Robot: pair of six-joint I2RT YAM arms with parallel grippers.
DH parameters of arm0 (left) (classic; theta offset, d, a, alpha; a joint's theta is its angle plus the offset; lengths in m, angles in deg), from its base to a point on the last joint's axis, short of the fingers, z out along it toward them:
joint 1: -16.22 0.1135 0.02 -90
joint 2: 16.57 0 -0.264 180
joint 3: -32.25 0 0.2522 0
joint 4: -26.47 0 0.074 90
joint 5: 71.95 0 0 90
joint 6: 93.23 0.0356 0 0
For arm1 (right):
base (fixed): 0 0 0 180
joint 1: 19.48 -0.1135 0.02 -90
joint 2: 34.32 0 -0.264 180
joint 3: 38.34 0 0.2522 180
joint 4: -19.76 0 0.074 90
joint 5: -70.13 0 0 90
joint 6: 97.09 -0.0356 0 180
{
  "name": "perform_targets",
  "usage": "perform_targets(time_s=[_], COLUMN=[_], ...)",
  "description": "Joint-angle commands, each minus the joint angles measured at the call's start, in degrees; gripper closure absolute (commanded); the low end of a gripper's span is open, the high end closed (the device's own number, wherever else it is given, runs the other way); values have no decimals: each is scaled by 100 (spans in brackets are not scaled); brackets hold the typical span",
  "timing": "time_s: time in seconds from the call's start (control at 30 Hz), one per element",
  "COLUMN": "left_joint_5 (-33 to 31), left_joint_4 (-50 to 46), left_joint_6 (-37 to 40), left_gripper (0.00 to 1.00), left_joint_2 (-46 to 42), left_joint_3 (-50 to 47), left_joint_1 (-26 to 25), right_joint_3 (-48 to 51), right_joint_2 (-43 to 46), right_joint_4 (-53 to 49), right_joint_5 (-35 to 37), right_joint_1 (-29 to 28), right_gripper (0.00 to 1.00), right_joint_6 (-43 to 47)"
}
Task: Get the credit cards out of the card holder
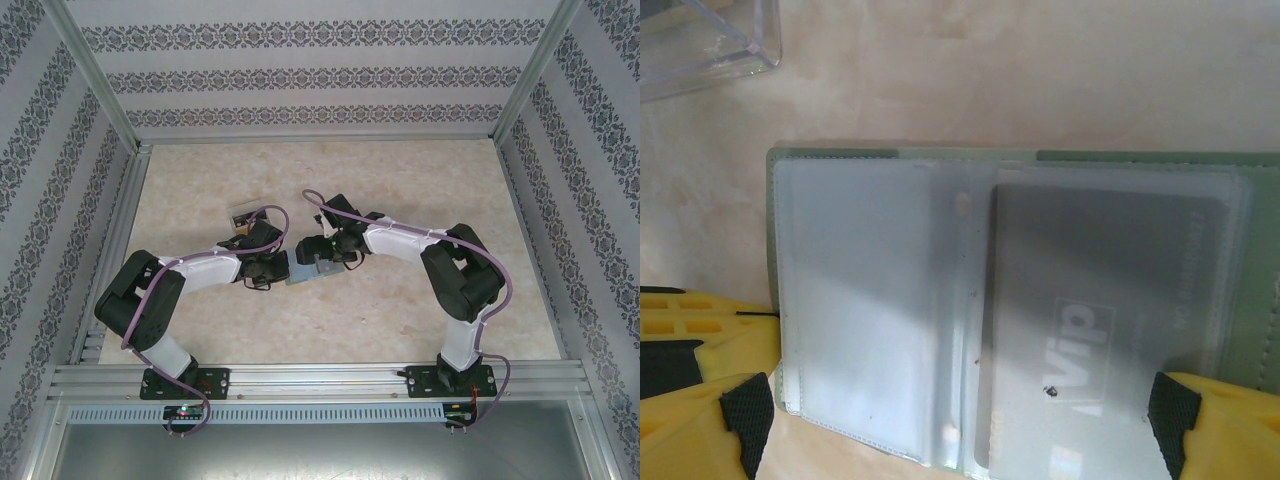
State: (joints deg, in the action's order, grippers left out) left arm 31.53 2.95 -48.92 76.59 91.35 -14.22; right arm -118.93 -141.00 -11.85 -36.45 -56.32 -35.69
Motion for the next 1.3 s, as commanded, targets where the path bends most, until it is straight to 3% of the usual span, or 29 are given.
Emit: perform_targets(time_s=[0.0,0.73,1.27], left_joint_5=[-63,-7,101], left_joint_4=[-158,-99,-4], left_joint_6=[34,39,34], left_gripper=[95,95,95], left_joint_2=[131,192,220], left_joint_3=[25,-3,-26], left_joint_1=[-86,-85,-85], right_joint_3=[80,128,121], right_joint_2=[127,-55,155], right_joint_4=[-141,-63,492], right_joint_5=[195,-33,-983], right_joint_1=[69,27,-14], right_gripper=[2,2,2], right_joint_6=[36,3,-558])
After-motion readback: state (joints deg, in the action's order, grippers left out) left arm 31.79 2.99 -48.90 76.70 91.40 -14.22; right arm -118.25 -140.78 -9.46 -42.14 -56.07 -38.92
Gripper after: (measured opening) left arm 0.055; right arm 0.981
